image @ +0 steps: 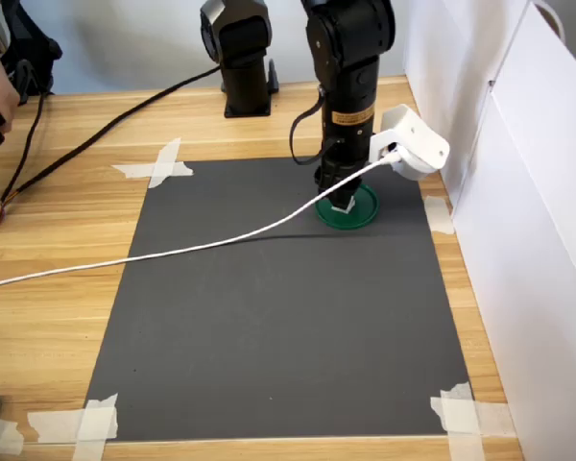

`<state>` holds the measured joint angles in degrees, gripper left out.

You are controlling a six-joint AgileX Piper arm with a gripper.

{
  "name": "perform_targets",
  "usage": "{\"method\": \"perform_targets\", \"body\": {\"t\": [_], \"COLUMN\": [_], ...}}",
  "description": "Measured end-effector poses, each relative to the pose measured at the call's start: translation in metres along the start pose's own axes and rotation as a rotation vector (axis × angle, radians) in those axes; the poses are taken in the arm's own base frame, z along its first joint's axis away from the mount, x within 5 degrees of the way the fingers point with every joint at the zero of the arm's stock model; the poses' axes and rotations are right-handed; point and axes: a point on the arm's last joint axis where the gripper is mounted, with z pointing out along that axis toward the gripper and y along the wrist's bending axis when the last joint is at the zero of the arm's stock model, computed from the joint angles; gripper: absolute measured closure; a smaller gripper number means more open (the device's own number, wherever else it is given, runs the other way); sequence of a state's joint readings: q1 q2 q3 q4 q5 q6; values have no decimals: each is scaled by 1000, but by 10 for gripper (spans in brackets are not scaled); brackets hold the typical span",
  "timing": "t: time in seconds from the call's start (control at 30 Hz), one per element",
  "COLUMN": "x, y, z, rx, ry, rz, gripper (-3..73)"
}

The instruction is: Grasp a white terminal and put it in the green lid.

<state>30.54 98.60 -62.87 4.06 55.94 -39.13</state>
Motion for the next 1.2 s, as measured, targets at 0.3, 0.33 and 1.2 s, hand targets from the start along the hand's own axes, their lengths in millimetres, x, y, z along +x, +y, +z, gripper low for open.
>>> {"method": "perform_targets", "body": {"t": [0.3,0.33,1.2], "x": [7,8,164], "y": [2,2,22], "z": [-45,-54,-189], "rx": [163,188,633], "ry": [-119,-151,-1057], "rz": [-9,-7,998], "gripper": [362,419,715]}}
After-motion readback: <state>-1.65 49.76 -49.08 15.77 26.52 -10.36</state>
